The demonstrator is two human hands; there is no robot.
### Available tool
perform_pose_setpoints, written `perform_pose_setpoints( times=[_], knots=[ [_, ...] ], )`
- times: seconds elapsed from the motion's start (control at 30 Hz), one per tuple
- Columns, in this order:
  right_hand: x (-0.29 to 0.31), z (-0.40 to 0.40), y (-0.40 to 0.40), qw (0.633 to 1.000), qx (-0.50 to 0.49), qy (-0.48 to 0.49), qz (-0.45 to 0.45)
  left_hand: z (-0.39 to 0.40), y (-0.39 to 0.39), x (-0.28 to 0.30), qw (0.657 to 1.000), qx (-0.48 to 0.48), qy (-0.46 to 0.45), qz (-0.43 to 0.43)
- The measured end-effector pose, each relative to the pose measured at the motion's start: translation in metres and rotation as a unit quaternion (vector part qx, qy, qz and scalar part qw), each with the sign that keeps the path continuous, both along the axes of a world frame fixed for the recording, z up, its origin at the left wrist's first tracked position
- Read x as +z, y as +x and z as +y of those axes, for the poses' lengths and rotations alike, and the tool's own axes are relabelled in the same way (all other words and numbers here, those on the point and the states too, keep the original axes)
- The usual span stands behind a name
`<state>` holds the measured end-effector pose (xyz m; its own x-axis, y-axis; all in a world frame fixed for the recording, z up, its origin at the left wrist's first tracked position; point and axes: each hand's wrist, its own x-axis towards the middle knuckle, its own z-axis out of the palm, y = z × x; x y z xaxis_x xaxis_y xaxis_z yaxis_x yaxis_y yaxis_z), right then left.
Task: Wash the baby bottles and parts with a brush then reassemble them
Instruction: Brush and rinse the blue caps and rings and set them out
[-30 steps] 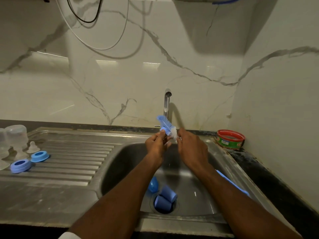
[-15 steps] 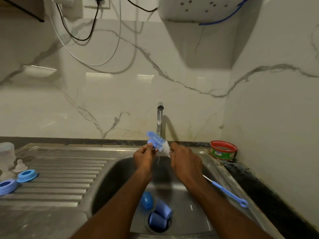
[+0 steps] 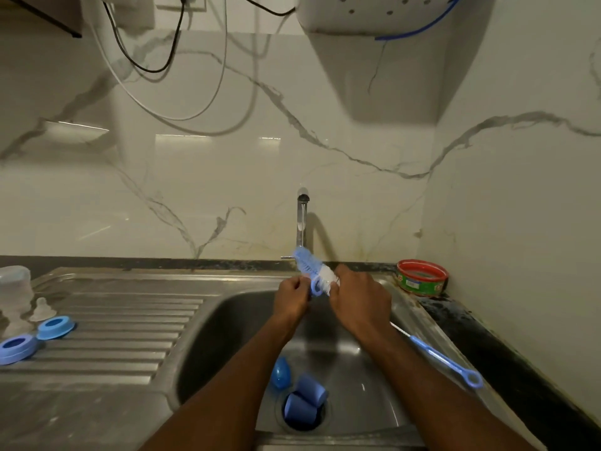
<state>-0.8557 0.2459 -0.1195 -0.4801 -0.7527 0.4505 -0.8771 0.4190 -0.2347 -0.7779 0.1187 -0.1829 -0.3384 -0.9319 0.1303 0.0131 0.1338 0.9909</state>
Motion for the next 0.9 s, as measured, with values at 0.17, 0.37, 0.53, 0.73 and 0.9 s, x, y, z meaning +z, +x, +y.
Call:
perform_pose_setpoints(
  times=[0.17,0.37,0.53,0.73,0.9],
  knots=[
    [-0.008,0.005,-0.010,0.997,-0.040,0.059,0.002,-0.020,0.002,-0.009,0.998,0.036,0.041,0.042],
    [-0.006,0.005,-0.015,0.996,-0.085,0.042,0.002,-0.020,-0.003,-0.010,0.998,0.019,-0.040,0.055],
    [0.000,0.006,-0.006,0.998,-0.056,-0.009,0.038,-0.029,0.009,-0.013,0.995,0.064,-0.070,0.039],
    [-0.004,0.003,-0.018,0.997,-0.008,-0.024,0.070,-0.028,0.011,-0.006,0.992,0.063,-0.072,0.079],
    [-0.003,-0.003,-0.032,0.995,0.062,0.014,0.077,-0.023,0.010,-0.005,0.994,0.031,0.007,0.105]
  ],
)
